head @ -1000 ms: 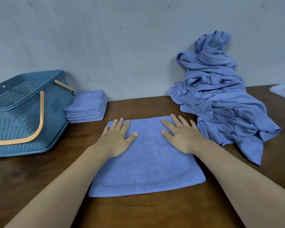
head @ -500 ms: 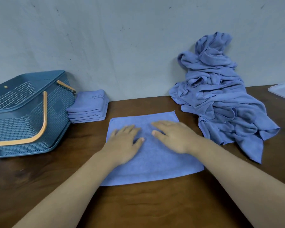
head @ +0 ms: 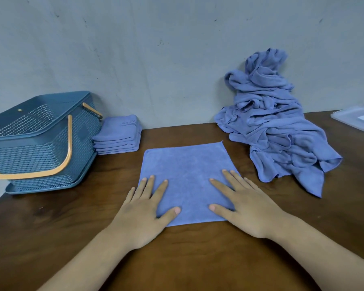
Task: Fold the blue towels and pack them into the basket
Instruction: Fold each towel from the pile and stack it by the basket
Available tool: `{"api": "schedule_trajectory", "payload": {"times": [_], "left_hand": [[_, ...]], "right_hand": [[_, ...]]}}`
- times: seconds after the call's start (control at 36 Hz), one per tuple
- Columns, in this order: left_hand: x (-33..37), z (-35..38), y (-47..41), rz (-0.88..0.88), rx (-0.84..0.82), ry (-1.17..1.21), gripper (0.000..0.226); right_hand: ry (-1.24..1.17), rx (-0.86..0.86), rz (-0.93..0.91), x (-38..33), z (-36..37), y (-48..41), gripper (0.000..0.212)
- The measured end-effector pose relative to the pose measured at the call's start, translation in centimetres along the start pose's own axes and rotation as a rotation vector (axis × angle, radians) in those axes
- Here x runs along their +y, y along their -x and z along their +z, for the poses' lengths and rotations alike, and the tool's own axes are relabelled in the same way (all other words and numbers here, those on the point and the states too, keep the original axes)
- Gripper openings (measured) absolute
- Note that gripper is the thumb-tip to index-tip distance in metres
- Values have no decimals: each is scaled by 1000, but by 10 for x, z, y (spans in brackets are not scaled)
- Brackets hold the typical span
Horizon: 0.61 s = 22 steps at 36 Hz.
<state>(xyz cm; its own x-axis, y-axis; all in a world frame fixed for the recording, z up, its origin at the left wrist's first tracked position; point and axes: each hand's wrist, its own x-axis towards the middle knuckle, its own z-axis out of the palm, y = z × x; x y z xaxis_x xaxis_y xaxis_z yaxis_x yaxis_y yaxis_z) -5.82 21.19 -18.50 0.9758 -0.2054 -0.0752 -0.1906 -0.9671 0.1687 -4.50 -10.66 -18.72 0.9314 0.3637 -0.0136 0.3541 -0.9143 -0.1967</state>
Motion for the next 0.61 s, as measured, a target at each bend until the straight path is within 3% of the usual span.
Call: {"api": "schedule_trajectory", "payload": {"times": [0.19, 0.36, 0.47, 0.61], "left_hand": [[5, -10, 0, -31, -70, -13, 101], [49, -24, -35, 32, 140, -11, 74], [74, -15, -69, 167, 71, 42, 64], [63, -5, -83, 136, -90, 2, 70]], "right_hand": [[-15, -16, 38, 6, -4, 8, 84], [42, -30, 38, 7, -24, -8, 85], [-24, 120, 39, 8, -33, -55, 70], [-20, -85, 20, 18, -8, -93, 73]]}}
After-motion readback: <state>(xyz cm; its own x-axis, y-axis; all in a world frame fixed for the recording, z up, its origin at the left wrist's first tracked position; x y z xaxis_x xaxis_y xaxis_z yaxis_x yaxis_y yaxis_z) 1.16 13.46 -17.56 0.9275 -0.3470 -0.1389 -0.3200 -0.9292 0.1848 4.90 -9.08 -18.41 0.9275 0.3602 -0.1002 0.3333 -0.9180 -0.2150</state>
